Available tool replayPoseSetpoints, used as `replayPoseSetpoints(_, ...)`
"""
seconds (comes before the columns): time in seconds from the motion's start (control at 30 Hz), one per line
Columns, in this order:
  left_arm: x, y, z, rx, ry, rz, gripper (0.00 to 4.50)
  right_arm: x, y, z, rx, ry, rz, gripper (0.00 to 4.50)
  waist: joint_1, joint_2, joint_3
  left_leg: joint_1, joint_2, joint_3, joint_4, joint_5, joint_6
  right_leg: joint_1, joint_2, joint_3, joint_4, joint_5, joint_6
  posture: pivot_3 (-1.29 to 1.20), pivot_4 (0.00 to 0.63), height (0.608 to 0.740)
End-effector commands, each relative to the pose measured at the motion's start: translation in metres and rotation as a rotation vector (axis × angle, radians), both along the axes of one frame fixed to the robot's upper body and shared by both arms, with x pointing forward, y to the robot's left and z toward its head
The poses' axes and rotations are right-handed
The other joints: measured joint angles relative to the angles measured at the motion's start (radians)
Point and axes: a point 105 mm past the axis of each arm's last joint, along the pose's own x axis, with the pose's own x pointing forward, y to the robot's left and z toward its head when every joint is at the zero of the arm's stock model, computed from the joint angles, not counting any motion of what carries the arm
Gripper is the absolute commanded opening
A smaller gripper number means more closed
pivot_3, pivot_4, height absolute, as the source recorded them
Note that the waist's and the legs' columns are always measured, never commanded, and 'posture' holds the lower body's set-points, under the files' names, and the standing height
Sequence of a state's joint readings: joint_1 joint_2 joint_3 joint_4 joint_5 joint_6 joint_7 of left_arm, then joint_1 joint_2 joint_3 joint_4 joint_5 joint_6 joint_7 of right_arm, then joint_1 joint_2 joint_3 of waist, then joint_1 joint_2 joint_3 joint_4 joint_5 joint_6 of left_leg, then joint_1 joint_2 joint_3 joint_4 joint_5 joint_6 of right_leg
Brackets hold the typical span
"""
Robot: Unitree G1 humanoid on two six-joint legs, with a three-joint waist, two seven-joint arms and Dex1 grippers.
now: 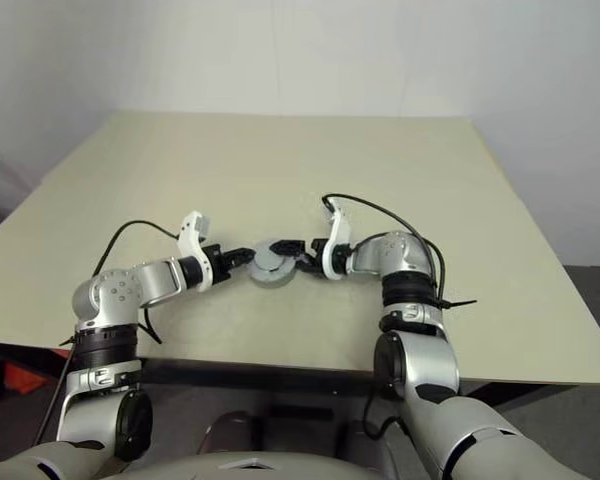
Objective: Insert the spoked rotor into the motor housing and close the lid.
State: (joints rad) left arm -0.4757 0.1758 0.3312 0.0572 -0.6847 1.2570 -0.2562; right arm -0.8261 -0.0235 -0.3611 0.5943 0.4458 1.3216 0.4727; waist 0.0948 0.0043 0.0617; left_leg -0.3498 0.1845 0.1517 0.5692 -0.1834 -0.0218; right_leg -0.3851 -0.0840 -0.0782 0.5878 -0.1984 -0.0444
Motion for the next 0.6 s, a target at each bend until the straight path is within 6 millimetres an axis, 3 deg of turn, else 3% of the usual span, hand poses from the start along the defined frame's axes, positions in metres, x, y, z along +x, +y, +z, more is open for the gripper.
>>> replayPoseSetpoints(0.03,-0.003,-0.006,0.001,0.004,0.001,-0.03,0.0,-0.001,0.023,0.015,0.09,-0.013,0.038,4.48,-0.001,0.0,0.0,0.0,0.0,0.0,0.0,0.0,0.0,0.0,0.0,0.0,0.0,0.0,0.0,0.0,0.0,0.74)
replayPoseSetpoints(0.2,-0.002,-0.006,0.002,0.008,-0.002,-0.029,0.0,0.0,0.031,0.023,0.136,-0.014,0.037,4.48,-0.001,0.0,0.0,0.001,0.004,0.0,-0.002,0.002,-0.004,-0.001,0.004,0.0,0.0,0.0,0.0,0.0,0.0,0.74)
replayPoseSetpoints(0.4,-0.001,-0.003,0.002,0.019,-0.004,-0.024,0.0,-0.008,0.048,0.047,0.237,-0.029,0.105,4.48,0.0,0.0,0.0,-0.002,0.004,0.0,-0.005,0.003,-0.006,-0.004,0.005,0.0,0.0,0.0,-0.002,0.0,0.0,0.74)
replayPoseSetpoints(0.6,-0.001,-0.001,0.002,0.023,-0.005,-0.015,0.0,-0.007,0.049,0.046,0.229,-0.033,0.098,4.48,0.002,0.0,0.0,-0.005,0.004,0.0,-0.006,0.003,-0.005,-0.007,0.005,0.0,0.0,0.002,-0.01,0.0,0.0,0.74)
